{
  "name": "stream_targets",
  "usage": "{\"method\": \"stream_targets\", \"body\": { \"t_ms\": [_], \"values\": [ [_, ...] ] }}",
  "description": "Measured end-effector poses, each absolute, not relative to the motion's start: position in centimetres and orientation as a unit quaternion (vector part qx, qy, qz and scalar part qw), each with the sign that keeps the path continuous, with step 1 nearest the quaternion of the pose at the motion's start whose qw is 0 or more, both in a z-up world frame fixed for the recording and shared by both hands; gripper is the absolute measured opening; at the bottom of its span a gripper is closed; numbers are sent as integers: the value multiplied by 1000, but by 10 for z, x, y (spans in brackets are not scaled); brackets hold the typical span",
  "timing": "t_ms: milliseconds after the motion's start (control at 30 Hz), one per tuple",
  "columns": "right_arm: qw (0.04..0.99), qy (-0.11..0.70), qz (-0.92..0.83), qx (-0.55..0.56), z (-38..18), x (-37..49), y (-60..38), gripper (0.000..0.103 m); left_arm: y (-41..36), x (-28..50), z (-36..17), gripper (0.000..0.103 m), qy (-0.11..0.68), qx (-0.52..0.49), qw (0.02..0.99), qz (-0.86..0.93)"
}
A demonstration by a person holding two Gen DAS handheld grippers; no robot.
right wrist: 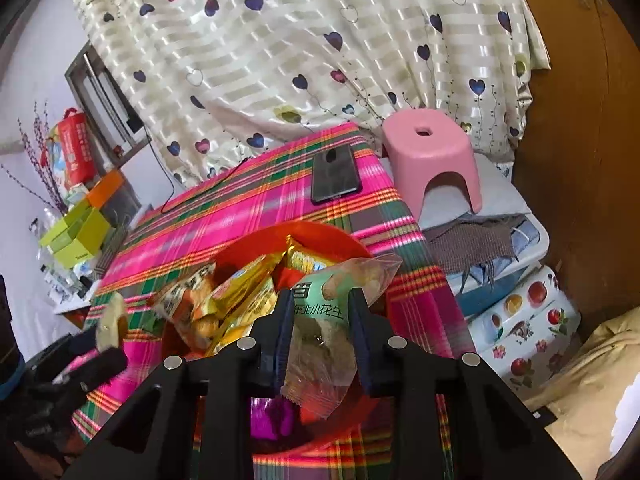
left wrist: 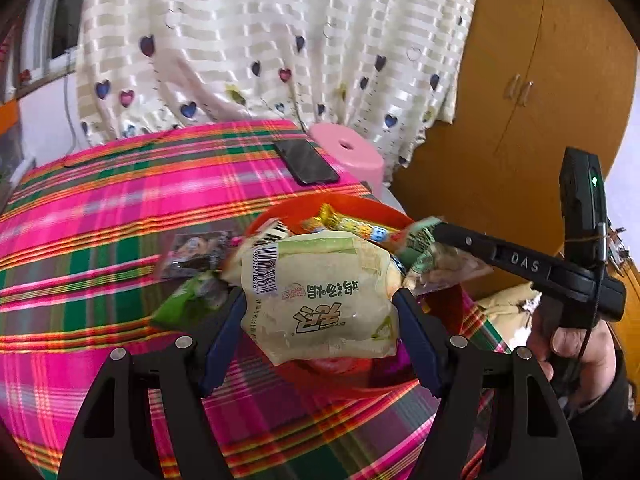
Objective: Organize snacks
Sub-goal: 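Lower both bags into the basket and open both tools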
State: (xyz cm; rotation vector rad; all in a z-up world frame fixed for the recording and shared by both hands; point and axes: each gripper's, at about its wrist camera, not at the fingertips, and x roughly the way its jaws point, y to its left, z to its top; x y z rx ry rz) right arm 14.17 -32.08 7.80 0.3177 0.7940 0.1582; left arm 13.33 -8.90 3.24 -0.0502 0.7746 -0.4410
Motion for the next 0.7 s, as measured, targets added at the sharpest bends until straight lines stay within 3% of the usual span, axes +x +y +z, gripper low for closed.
{"method": "stream_targets", "body": {
  "t_ms": [700],
  "values": [
    [895, 400, 91, 174, 75, 130, -333, 29, -121, 192, 7, 75, 409, -26, 882, -233]
  ]
}}
